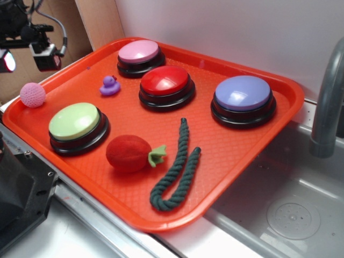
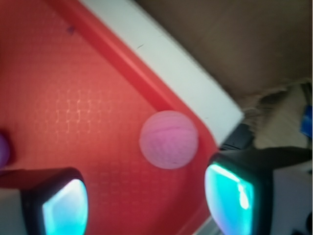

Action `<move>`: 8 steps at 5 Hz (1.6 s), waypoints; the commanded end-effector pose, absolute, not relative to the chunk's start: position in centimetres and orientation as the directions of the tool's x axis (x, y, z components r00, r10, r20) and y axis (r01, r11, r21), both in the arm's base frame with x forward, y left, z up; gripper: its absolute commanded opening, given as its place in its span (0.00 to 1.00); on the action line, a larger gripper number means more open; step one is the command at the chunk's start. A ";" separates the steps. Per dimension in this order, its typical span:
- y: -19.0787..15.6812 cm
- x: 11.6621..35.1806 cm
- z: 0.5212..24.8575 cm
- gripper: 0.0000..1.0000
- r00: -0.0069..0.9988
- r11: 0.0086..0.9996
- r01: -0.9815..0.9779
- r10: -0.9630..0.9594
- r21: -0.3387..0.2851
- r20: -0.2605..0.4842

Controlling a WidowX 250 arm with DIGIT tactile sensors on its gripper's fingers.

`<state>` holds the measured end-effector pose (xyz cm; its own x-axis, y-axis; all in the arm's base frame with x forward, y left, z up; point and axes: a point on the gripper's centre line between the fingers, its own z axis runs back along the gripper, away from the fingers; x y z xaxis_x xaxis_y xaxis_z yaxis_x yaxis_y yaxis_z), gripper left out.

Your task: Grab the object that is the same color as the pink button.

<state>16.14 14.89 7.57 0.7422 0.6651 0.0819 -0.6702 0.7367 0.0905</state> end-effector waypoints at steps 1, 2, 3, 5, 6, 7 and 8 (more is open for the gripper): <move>15.9 16.5 5.5 1.00 0.802 0.796 -0.596 0.596 0.107 0.035; 16.8 15.8 5.1 1.00 0.802 0.796 -0.596 0.597 0.104 0.034; 16.9 15.4 5.7 1.00 0.783 0.764 -0.620 0.618 0.177 0.075; 18.1 15.1 4.5 0.02 0.746 0.739 -0.661 0.666 0.131 0.000; 18.3 15.6 4.0 0.00 0.734 0.733 -0.671 0.678 0.108 -0.041; 18.3 15.7 4.0 0.00 0.729 0.728 -0.677 0.684 0.107 -0.038; 17.3 16.2 5.5 0.00 0.794 0.789 -0.604 0.608 0.110 -0.004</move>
